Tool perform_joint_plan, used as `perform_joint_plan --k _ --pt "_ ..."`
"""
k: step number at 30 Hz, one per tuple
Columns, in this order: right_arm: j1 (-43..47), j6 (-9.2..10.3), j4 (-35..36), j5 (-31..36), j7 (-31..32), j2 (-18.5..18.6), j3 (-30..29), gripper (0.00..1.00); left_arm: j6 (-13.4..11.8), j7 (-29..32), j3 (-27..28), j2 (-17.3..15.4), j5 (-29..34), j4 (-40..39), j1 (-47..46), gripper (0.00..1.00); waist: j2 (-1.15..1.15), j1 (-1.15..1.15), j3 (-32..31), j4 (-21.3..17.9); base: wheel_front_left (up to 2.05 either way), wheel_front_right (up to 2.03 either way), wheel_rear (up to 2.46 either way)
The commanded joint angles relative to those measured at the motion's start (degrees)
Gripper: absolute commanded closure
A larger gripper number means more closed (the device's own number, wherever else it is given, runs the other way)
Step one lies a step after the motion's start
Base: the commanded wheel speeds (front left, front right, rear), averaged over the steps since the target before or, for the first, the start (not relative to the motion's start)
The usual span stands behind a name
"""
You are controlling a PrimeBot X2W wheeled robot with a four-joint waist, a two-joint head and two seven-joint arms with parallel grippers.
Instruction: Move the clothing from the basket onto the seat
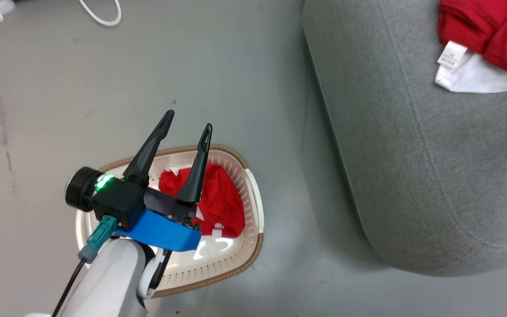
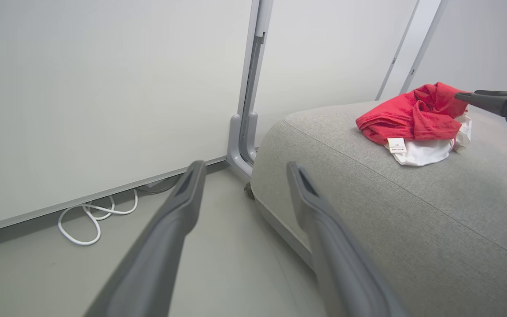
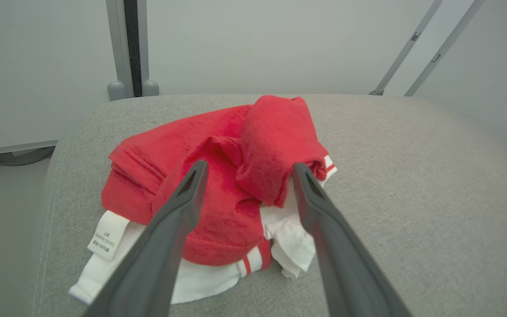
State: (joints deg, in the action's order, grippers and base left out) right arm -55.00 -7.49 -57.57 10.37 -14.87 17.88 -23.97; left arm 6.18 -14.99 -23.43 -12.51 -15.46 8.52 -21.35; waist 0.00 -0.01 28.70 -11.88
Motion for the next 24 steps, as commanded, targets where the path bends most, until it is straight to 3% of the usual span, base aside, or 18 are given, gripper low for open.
perform_joint_plan --k 1,15,24 --pt "1.9 -0.01 0.7 -0.6 -0.4 -0.6 0.5 0.0 0.0 -0.3 0.6 0.4 -0.2 0.3 1.0 0.0 0.0 0.01 -3.7 1.0 0.0 0.0 0.0" --pt "21.9 -0.01 16.5 -6.1 -0.4 -8.9 9.7 0.0 0.2 -0.3 7.2 5.3 -0.9 3.4 10.9 0.0 0.0 0.01 -18.4 2.5 0.0 0.0 0.0" --pt "33.2 -0.01 26.3 -9.3 -0.4 -12.5 14.8 0.0 0.4 -0.2 11.1 6.2 0.4 5.6 15.3 0.0 0.0 0.01 -23.7 4.1 0.0 0.0 0.0"
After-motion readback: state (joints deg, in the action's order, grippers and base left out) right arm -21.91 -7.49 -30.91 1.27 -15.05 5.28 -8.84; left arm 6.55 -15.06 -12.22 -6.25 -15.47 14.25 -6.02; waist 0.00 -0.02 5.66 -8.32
